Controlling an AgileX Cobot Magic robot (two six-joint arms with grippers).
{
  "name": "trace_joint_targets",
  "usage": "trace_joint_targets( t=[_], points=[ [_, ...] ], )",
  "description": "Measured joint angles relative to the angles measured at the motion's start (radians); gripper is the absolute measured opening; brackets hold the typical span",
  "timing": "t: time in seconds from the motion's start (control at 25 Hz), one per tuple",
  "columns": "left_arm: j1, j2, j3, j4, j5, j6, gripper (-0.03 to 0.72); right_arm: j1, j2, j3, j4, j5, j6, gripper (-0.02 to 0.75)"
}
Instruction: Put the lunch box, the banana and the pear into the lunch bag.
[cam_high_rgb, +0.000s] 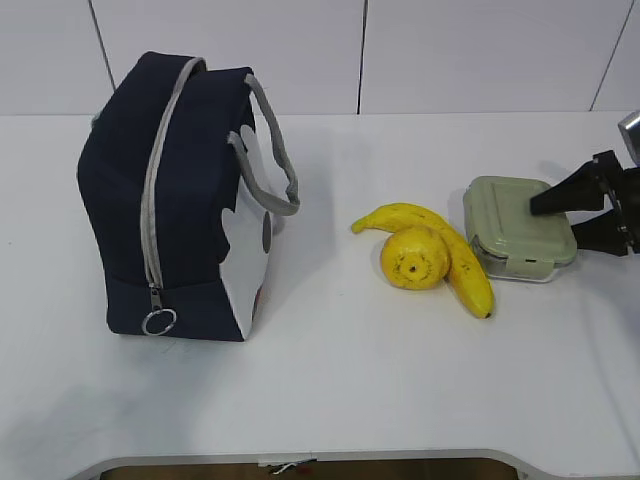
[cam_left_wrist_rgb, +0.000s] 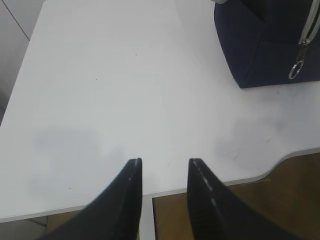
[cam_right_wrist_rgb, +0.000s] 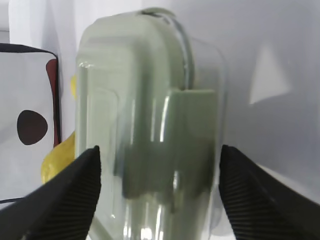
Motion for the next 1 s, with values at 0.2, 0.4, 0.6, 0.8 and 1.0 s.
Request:
trace_joint_targets(
  t=[0.2,0.4,0.6,0.8,1.0],
  points=[
    [0.000,0.000,0.000,0.000,0.000,0.000,0.240,0.004,0.004,0.000,0.008,0.000,-0.001,0.582],
    [0.000,0.000,0.000,0.000,0.000,0.000,0.240,0.004,0.019,0.000,0.028,-0.004,-0.005,0.582],
    [0.000,0.000,0.000,0.000,0.000,0.000,0.240,0.004,0.019,0.000,0.038,-0.004,-0.005,0.582],
    [0.000,0.000,0.000,0.000,0.000,0.000,0.240,0.004,0.019,0.000,0.039,-0.004,-0.005,0.582],
    [0.000,0.000,0.000,0.000,0.000,0.000,0.240,0.004,0.021,0.000,0.040,-0.004,-0.008,0.580]
  ],
)
